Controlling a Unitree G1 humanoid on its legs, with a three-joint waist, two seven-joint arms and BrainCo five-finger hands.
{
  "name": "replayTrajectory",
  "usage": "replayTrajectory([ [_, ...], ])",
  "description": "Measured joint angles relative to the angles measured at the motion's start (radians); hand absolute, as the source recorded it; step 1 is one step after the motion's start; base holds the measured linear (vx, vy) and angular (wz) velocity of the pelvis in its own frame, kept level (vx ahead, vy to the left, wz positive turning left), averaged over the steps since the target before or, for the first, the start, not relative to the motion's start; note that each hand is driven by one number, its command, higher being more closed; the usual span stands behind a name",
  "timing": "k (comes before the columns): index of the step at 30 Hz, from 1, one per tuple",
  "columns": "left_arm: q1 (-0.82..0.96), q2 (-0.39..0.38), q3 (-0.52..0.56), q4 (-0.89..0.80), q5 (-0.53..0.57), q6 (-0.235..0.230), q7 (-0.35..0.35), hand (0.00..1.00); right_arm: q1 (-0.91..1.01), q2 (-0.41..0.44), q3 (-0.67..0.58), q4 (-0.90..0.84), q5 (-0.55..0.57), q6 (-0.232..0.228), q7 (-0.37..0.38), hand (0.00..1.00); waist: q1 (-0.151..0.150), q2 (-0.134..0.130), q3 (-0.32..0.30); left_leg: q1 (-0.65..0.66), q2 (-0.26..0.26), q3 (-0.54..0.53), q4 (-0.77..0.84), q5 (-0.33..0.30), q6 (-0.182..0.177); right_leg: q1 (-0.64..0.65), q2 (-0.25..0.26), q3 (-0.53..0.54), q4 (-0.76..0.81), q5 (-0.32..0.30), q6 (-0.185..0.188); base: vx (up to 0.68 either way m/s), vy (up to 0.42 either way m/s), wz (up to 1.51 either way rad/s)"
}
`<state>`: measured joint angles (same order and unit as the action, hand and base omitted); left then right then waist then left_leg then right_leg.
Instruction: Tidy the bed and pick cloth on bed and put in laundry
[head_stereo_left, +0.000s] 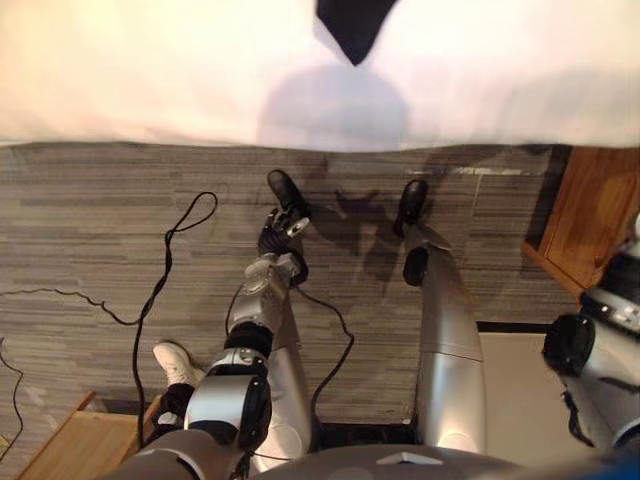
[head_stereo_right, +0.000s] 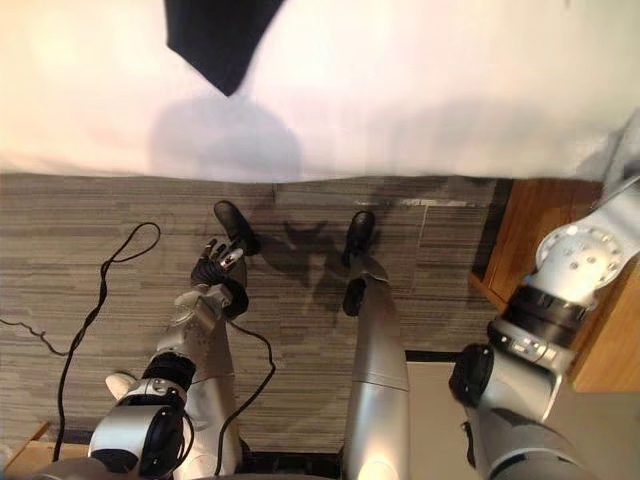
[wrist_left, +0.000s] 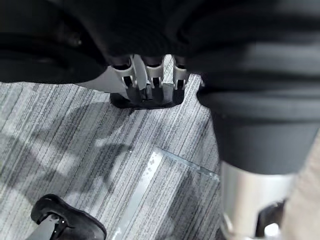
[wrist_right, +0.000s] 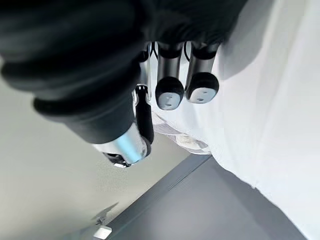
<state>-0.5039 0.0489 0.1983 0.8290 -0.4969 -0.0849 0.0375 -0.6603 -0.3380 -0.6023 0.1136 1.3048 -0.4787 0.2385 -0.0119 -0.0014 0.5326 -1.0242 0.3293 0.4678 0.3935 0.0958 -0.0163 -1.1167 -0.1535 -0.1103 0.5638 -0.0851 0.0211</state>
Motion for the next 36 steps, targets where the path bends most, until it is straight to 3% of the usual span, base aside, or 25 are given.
replayTrajectory([
  [4, 0.040, 0.004, 0.018, -0.006, -0.021, -0.014, -0.046, 0.00, 0.176, 0.122, 0.002, 0.225, 0.131, 0.084, 0.036, 1.00, -0.004, 0.007, -0.002, 0.114, 0.001, 0.073, -0.031, -0.019, 0.006, 0.083, 0.021, 0.050, -0.087, 0.055, 0.009, 0.03, -0.017, -0.49],
  [7, 0.050, 0.010, 0.071, -0.008, -0.040, -0.020, -0.086, 0.00, 0.287, 0.155, -0.017, 0.262, 0.201, 0.120, 0.077, 1.00, -0.032, 0.017, -0.005, 0.180, 0.001, 0.078, -0.028, -0.032, 0.008, 0.157, 0.023, 0.054, -0.112, 0.062, 0.010, 0.05, -0.017, -0.19],
  [11, 0.056, 0.018, 0.089, 0.002, -0.043, -0.022, -0.140, 0.00, 0.350, 0.120, -0.069, 0.303, 0.200, 0.147, 0.107, 1.00, -0.040, 0.017, -0.006, 0.283, 0.000, 0.079, -0.027, -0.054, 0.006, 0.275, 0.028, 0.050, -0.139, 0.061, 0.014, 0.06, -0.009, -0.08],
  [16, 0.145, 0.032, 0.093, 0.020, -0.028, -0.029, -0.192, 0.00, 0.425, 0.109, -0.087, 0.322, 0.069, 0.167, 0.074, 1.00, -0.043, 0.014, -0.049, 0.429, -0.016, 0.085, -0.053, -0.083, 0.000, 0.420, 0.014, 0.042, -0.148, 0.020, 0.029, 0.07, 0.000, 0.04],
  [19, 0.226, 0.058, 0.083, 0.020, -0.011, -0.029, -0.218, 0.00, 0.523, 0.101, -0.063, 0.184, 0.005, 0.147, 0.080, 1.00, -0.037, 0.012, -0.110, 0.486, -0.015, 0.079, -0.080, -0.079, -0.011, 0.505, 0.015, 0.014, -0.201, 0.022, 0.034, 0.10, -0.002, 0.11],
  [21, 0.257, 0.076, 0.076, 0.021, -0.002, -0.035, -0.229, 0.00, 0.564, 0.100, -0.040, 0.060, 0.022, 0.107, 0.138, 1.00, -0.032, -0.006, -0.150, 0.495, -0.008, 0.067, -0.079, -0.081, -0.018, 0.543, 0.022, -0.004, -0.244, 0.036, 0.035, 0.10, 0.000, 0.11],
  [26, 0.256, 0.078, 0.041, 0.023, 0.019, -0.035, -0.228, 0.00, 0.492, 0.105, -0.008, -0.086, 0.077, 0.069, 0.171, 1.00, -0.020, -0.020, -0.158, 0.507, -0.006, 0.065, -0.069, -0.084, -0.021, 0.591, 0.021, -0.012, -0.297, 0.071, 0.041, 0.08, 0.020, 0.02],
  [29, 0.246, 0.077, 0.037, 0.023, 0.037, -0.028, -0.226, 0.00, 0.394, 0.120, -0.013, -0.099, 0.183, 0.054, 0.165, 1.00, 0.000, -0.020, -0.158, 0.490, -0.006, 0.058, -0.060, -0.093, -0.019, 0.586, 0.019, -0.013, -0.307, 0.076, 0.044, 0.04, 0.002, 0.02],
  [32, 0.224, 0.078, 0.039, 0.024, 0.057, -0.014, -0.223, 0.00, 0.283, 0.123, -0.020, -0.100, 0.258, 0.027, 0.123, 1.00, 0.011, -0.019, -0.157, 0.439, -0.011, 0.039, -0.056, -0.090, -0.014, 0.542, 0.016, -0.021, -0.302, 0.080, 0.043, 0.02, -0.018, 0.11],
  [36, 0.102, 0.059, 0.058, 0.059, 0.074, 0.008, -0.181, 0.00, 0.029, 0.111, -0.060, -0.091, 0.303, -0.087, -0.046, 1.00, 0.031, 0.003, -0.111, 0.286, -0.005, -0.001, 0.011, -0.078, -0.003, 0.406, 0.010, -0.039, -0.230, 0.079, 0.037, 0.00, -0.012, 0.13],
])
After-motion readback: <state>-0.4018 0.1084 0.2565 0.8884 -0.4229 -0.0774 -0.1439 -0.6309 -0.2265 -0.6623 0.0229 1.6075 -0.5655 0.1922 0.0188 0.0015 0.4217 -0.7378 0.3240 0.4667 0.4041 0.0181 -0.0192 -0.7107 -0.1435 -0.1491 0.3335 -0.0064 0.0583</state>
